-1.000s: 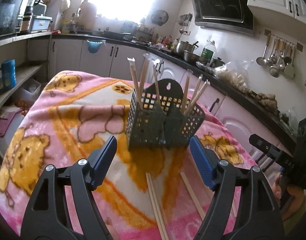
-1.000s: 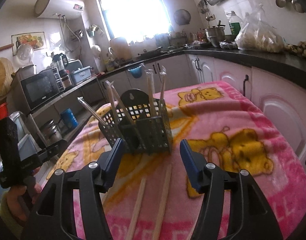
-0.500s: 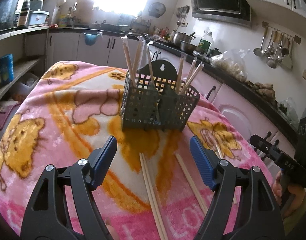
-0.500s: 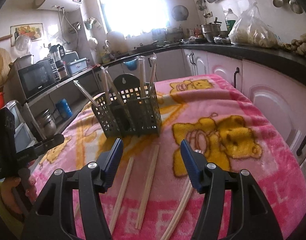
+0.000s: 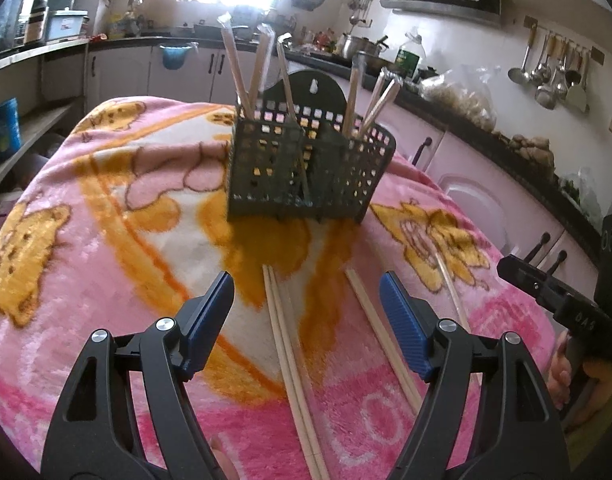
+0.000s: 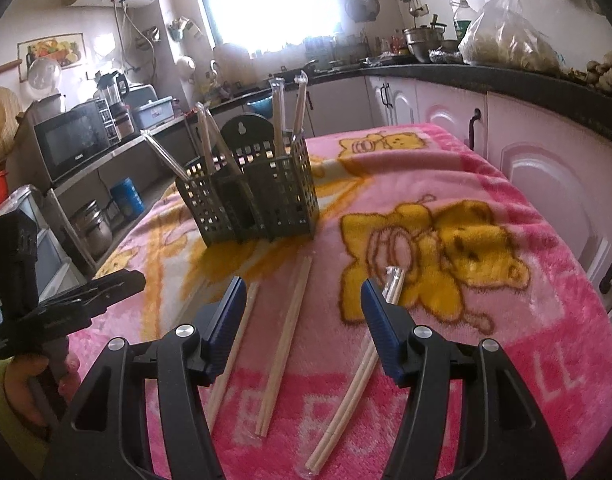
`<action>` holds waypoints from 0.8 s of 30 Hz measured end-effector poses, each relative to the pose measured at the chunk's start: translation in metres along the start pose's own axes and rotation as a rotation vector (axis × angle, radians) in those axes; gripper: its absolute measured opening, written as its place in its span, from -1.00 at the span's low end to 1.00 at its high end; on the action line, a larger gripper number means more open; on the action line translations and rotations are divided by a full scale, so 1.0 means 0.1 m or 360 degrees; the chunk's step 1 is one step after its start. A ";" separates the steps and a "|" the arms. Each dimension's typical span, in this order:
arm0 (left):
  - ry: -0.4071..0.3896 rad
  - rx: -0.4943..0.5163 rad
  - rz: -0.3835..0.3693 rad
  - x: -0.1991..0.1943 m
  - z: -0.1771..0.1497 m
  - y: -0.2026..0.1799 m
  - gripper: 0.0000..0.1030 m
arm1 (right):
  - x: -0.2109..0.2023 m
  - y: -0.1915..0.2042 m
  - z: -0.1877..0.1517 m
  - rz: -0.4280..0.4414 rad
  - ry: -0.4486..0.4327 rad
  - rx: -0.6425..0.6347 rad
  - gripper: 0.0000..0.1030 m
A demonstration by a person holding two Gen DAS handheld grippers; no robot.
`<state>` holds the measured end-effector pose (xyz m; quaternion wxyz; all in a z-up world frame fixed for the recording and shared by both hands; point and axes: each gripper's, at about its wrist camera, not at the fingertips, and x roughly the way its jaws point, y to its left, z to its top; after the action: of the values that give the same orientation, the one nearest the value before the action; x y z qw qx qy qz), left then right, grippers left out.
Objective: Organize utensils
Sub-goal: 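Withdraw both open tools from the basket toward the remaining chopsticks, then lower the left tool onto a wooden chopstick and close it while the right tool grasps another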
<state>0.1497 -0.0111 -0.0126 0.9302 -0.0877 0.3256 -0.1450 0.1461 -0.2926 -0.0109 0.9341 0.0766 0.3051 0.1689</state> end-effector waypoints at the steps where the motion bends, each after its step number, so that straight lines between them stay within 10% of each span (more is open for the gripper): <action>1: 0.0011 0.0004 -0.0001 0.03 -0.01 -0.01 0.28 | 0.02 -0.01 -0.01 0.0000 0.0011 0.0000 0.12; 14: 0.0168 0.0017 0.0046 0.48 -0.08 -0.04 0.28 | 0.38 -0.15 -0.06 0.0008 0.0203 -0.0025 0.12; 24: 0.0306 -0.0120 -0.0006 0.75 -0.04 0.14 -0.08 | 0.76 -0.12 0.07 0.0029 0.0359 -0.0069 0.12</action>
<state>0.2056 -0.0228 -0.0628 0.8904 -0.1090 0.4185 -0.1422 0.2109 -0.2767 -0.0497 0.8937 0.0397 0.4038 0.1915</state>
